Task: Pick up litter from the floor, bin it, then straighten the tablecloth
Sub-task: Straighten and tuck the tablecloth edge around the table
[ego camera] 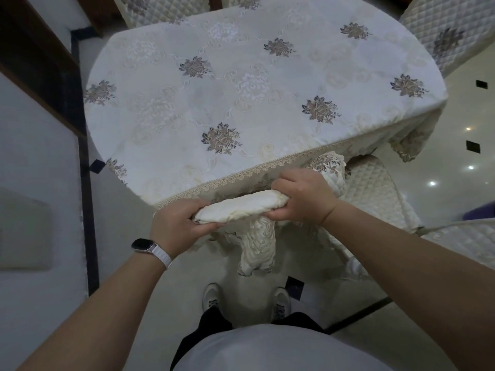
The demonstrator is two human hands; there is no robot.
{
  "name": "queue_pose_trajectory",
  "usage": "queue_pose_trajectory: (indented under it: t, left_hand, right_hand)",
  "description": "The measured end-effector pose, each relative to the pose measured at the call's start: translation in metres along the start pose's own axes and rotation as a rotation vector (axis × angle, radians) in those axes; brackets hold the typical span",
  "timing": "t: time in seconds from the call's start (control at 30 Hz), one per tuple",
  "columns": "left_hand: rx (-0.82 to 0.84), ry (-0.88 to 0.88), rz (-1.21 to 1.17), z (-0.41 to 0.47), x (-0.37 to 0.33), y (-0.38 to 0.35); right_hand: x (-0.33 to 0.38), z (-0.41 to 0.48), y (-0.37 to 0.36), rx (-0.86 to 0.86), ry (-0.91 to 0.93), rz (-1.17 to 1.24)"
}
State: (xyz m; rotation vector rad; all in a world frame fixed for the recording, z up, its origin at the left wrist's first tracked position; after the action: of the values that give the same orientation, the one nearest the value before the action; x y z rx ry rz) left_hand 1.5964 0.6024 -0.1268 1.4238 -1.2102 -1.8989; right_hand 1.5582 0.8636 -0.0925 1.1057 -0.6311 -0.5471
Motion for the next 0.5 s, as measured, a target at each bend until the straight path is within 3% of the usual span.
queue_pose_trajectory:
  t: [0.5]
  left_hand:
    - [0.025, 0.016, 0.030, 0.006, 0.007, -0.003]
  right_hand:
    - [-0.006, 0.004, -0.010, 0.079, -0.036, 0.013]
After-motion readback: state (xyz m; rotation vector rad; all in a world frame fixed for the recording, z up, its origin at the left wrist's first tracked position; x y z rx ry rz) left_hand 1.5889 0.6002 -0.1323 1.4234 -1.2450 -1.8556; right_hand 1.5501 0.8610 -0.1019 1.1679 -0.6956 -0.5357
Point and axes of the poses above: each hand's wrist, its own z-axis towards the middle knuckle, its own y-axis out of the back of the hand, x = y × z, the point moved 4 cm from there along z, towards the middle knuckle, and after that the axes turned 14 degrees about x, right-handed, at the moved point
